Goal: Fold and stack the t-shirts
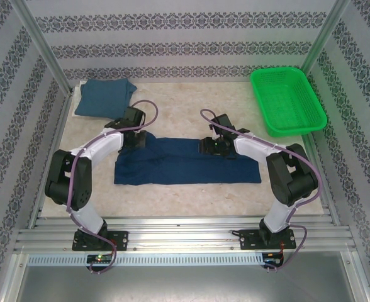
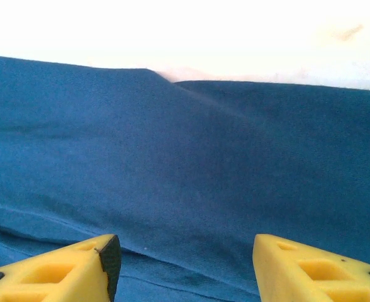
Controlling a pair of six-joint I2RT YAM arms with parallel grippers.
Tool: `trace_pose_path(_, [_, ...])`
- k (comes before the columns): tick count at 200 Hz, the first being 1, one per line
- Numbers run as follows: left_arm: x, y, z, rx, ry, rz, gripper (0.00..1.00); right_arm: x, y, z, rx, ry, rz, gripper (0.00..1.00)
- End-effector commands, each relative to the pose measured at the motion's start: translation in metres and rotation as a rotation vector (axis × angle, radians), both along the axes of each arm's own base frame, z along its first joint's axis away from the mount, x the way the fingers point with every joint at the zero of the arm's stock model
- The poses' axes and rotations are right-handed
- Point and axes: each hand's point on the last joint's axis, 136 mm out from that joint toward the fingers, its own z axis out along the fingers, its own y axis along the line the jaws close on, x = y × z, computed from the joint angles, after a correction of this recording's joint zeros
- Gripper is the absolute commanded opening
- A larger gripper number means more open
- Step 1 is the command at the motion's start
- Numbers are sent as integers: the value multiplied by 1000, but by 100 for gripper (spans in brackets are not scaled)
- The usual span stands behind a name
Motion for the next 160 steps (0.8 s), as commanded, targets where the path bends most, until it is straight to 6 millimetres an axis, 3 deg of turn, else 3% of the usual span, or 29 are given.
trace_pose_path(1, [-7,3,-7,23,8,19,11,-6,-2,-13,-7,45,14,58])
trace_pose_path(27, [-10,-7,-3,-9,2,-7,11,-7,-3,-14,-11,53,14,58])
trace_pose_path(41, [-12,-6,-5,-9,-6,-3,36,-7,-3,-12,-8,49,16,58])
trace_pose_path(51, [-12,-1,-7,12,-12,15,42,-7,0,-10,4,47,22,58])
trace_pose_path(64, [-9,7,-10,49,-23,52,59,-7,8,-6,27,36,47,58])
trace_pose_path(89, [3,19,-14,109,-41,101,74,-12,32,7,92,6,130,58])
trace_pose_path(108, [22,25,-15,93,-50,131,78,-18,55,23,154,-44,205,59])
trace_pose_path(126, [37,37,-27,132,9,161,78,-22,64,28,159,-56,232,59])
trace_pose_path(160, [47,68,-47,101,79,258,59,-28,60,32,139,-65,235,59])
